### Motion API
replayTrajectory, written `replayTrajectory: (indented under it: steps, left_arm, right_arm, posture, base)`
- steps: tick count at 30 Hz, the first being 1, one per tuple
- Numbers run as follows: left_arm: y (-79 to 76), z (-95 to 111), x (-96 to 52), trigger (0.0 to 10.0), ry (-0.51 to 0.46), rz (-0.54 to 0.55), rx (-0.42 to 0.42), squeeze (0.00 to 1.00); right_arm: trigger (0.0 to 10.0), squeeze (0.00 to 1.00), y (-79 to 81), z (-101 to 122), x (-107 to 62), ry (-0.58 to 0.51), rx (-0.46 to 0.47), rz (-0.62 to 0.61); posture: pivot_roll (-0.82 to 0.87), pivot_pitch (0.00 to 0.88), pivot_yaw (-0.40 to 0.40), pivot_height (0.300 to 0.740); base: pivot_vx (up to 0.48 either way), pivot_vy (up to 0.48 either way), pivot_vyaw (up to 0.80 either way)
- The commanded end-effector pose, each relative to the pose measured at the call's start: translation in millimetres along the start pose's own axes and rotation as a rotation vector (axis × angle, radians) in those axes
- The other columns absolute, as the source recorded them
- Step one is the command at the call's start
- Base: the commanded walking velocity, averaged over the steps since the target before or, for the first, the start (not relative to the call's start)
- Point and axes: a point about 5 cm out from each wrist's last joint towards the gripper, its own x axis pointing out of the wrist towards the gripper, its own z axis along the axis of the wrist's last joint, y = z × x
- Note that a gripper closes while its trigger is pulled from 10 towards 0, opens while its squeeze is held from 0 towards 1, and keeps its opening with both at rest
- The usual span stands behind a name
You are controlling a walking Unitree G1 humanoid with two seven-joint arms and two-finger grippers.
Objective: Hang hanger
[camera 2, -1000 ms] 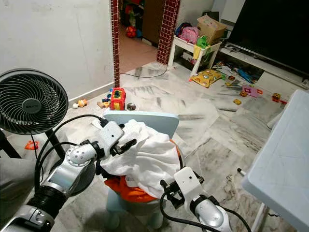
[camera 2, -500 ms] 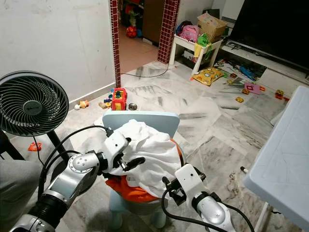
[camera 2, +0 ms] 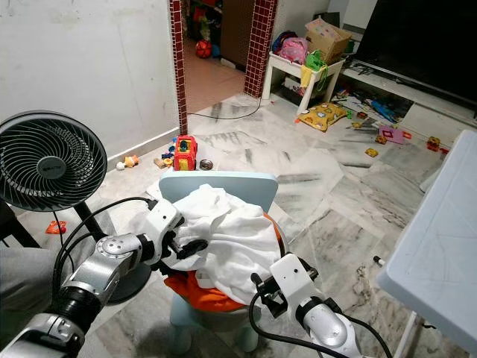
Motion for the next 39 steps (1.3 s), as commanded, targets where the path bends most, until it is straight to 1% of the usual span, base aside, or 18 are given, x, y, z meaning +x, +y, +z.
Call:
replayTrajectory:
  steps: [1, 3, 4, 5, 6, 11, 16, 21, 32, 39]
  left_arm:
    - [2.3, 7, 2.7, 10.0, -0.013, 0.01, 0.029, 0.0]
    - [3.4, 9, 4.5, 10.0, -0.014, 0.012, 0.035, 0.0]
    - [3.9, 10, 5.8, 8.6, -0.015, 0.01, 0.04, 0.0]
    - [3.9, 10, 6.2, 5.4, -0.013, 0.009, 0.047, 0.0]
    - [3.4, 9, 6.9, 0.0, -0.009, 0.0, 0.068, 0.0]
    - [1.6, 8, 8.1, 0.0, -0.011, -0.009, 0.097, 0.0]
    - [-2.5, 4, 9.6, 0.0, -0.005, -0.034, 0.115, 0.0]
    - [-8.1, 1, 11.0, 0.0, 0.0, -0.073, 0.15, 0.0]
    - [-17.8, -5, 13.1, 0.0, 0.002, -0.127, 0.152, 0.0]
    - [-19.9, -7, 13.1, 0.0, 0.007, -0.141, 0.155, 0.0]
  right_arm:
    - [10.0, 0.0, -2.7, -2, -1.3, 0.011, -0.006, -0.009]
    - [10.0, 0.0, -2.7, -2, -1.5, 0.011, -0.007, -0.01]
    - [10.0, 0.0, -2.7, -2, -1.6, 0.011, -0.008, -0.011]
    - [10.0, 0.0, -2.6, -2, -1.6, 0.011, -0.007, -0.012]
    - [10.0, 0.0, -2.3, -2, -1.7, 0.011, -0.007, -0.014]
    - [10.0, 0.0, -1.7, -2, -2.5, 0.011, -0.004, -0.017]
    - [10.0, 0.0, -1.7, -3, -3.3, 0.014, -0.004, -0.017]
    - [10.0, 0.0, -2.2, -3, -3.9, 0.014, -0.006, -0.019]
    - [10.0, 0.0, -2.5, -3, -4.7, 0.017, -0.01, -0.016]
    - [10.0, 0.0, -3.0, -3, -5.0, 0.018, -0.012, -0.015]
  posture:
    - [0.1, 0.0, -0.063, 0.74]
    - [0.1, 0.0, -0.062, 0.74]
    - [0.09, 0.0, -0.059, 0.74]
    - [0.09, 0.0, -0.059, 0.74]
    - [0.09, 0.0, -0.057, 0.74]
    - [0.09, 0.0, -0.056, 0.74]
    - [0.09, 0.0, -0.059, 0.74]
    - [0.08, 0.0, -0.059, 0.74]
    - [0.08, 0.0, -0.063, 0.74]
    - [0.08, 0.0, -0.065, 0.74]
  base:
    - [0.0, 0.0, 0.0]
    - [0.0, 0.0, 0.0]
    - [0.0, 0.0, 0.0]
    - [0.0, 0.0, 0.0]
    - [0.0, 0.0, 0.0]
    - [0.0, 0.0, 0.0]
    - [0.0, 0.0, 0.0]
    - [0.0, 0.0, 0.0]
    - [0.0, 0.0, 0.0]
    - [0.0, 0.0, 0.0]
